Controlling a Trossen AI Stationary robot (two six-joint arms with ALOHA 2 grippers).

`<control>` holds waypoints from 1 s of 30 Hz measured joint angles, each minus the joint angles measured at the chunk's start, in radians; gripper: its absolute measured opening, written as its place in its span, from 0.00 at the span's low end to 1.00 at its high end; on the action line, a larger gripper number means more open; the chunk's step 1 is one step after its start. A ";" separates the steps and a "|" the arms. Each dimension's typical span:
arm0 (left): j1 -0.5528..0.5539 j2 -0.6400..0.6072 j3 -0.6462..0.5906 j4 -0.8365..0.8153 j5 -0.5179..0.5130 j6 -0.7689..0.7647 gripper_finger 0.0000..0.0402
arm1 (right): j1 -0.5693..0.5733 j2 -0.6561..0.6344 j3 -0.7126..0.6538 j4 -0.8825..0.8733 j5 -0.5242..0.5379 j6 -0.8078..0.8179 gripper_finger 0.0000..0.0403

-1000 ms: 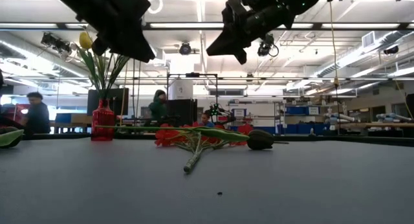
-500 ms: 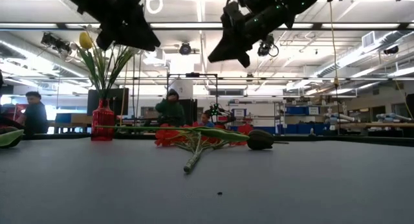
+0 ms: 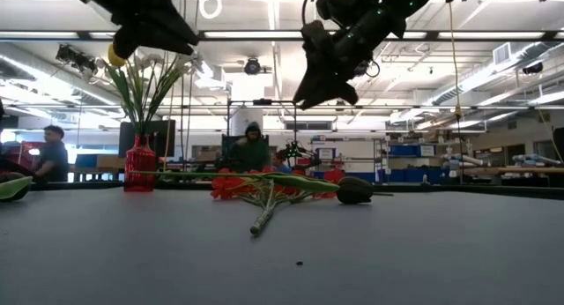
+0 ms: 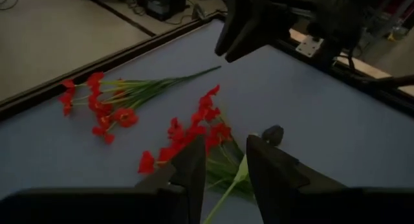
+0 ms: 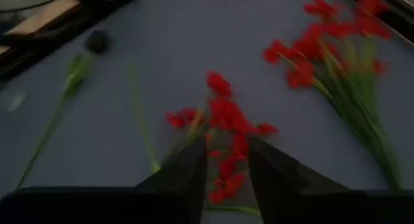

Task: Sort flowers into vase by color
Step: Put the top red flowers into the transparent vase

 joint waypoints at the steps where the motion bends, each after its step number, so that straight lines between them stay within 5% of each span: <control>1: -0.005 -0.011 0.000 -0.015 0.000 0.000 0.29 | 0.002 0.000 0.000 -0.012 0.029 0.035 0.34; 7: -0.063 -0.072 0.000 -0.111 0.003 -0.028 0.29 | 0.009 0.000 -0.012 -0.072 0.111 0.248 0.38; 16: -0.176 -0.101 -0.088 -0.122 -0.013 -0.103 0.29 | 0.010 0.000 -0.070 -0.185 0.104 0.202 0.38; 22: -0.194 -0.164 -0.195 -0.022 0.026 -0.135 0.29 | 0.024 0.000 -0.105 -0.110 0.049 0.238 0.38; 30: -0.191 -0.198 -0.231 -0.032 0.035 -0.137 0.29 | 0.007 0.065 -0.108 -0.034 0.131 0.185 0.38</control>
